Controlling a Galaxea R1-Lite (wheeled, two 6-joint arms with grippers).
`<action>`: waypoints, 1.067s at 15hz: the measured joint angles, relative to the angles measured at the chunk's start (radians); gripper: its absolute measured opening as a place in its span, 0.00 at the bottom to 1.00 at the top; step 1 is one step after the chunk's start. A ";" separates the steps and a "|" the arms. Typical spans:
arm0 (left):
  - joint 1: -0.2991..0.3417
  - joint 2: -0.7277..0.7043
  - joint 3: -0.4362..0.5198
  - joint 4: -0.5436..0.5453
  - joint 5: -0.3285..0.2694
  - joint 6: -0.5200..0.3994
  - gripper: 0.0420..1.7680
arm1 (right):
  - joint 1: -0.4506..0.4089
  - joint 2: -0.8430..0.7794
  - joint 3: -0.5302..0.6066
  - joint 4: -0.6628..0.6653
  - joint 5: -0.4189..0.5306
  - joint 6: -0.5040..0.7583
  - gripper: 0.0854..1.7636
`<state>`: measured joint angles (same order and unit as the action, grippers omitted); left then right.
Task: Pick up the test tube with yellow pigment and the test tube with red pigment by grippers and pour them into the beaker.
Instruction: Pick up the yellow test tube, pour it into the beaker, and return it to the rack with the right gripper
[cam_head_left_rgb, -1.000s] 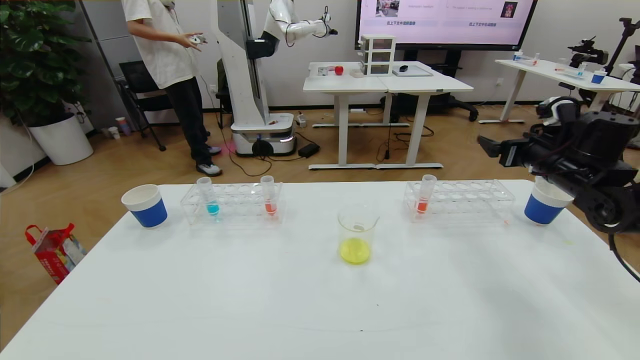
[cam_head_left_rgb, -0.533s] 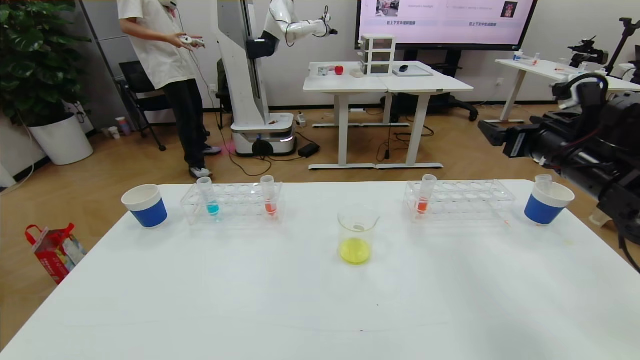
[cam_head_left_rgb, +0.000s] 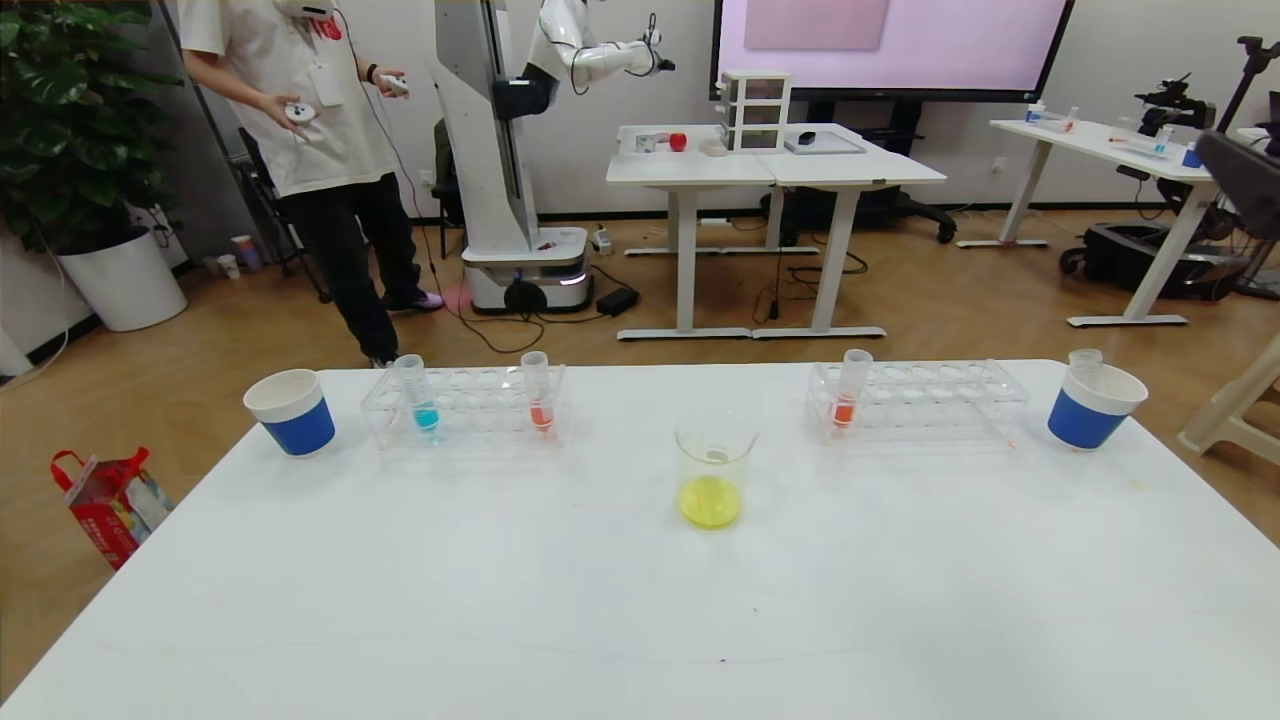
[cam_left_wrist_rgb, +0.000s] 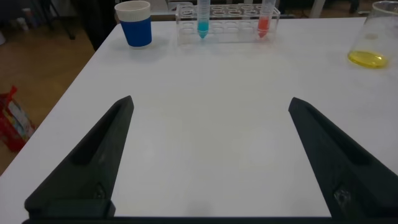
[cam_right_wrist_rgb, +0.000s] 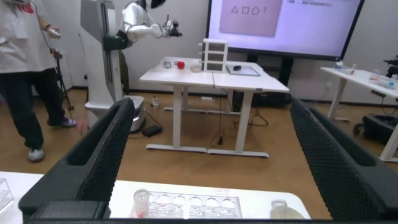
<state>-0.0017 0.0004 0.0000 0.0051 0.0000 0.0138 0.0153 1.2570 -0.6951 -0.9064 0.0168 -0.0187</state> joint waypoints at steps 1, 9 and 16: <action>0.000 0.000 0.000 0.000 0.000 0.000 0.98 | 0.000 -0.087 0.041 0.022 0.001 0.000 0.98; 0.000 0.000 0.000 0.000 0.000 0.000 0.98 | 0.006 -0.753 0.148 0.489 0.026 -0.039 0.98; 0.000 0.000 0.000 0.000 0.000 -0.001 0.98 | -0.001 -1.167 0.297 0.714 0.026 -0.094 0.98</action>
<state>-0.0017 0.0004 0.0000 0.0051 0.0000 0.0130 0.0138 0.0904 -0.3979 -0.1919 0.0423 -0.1126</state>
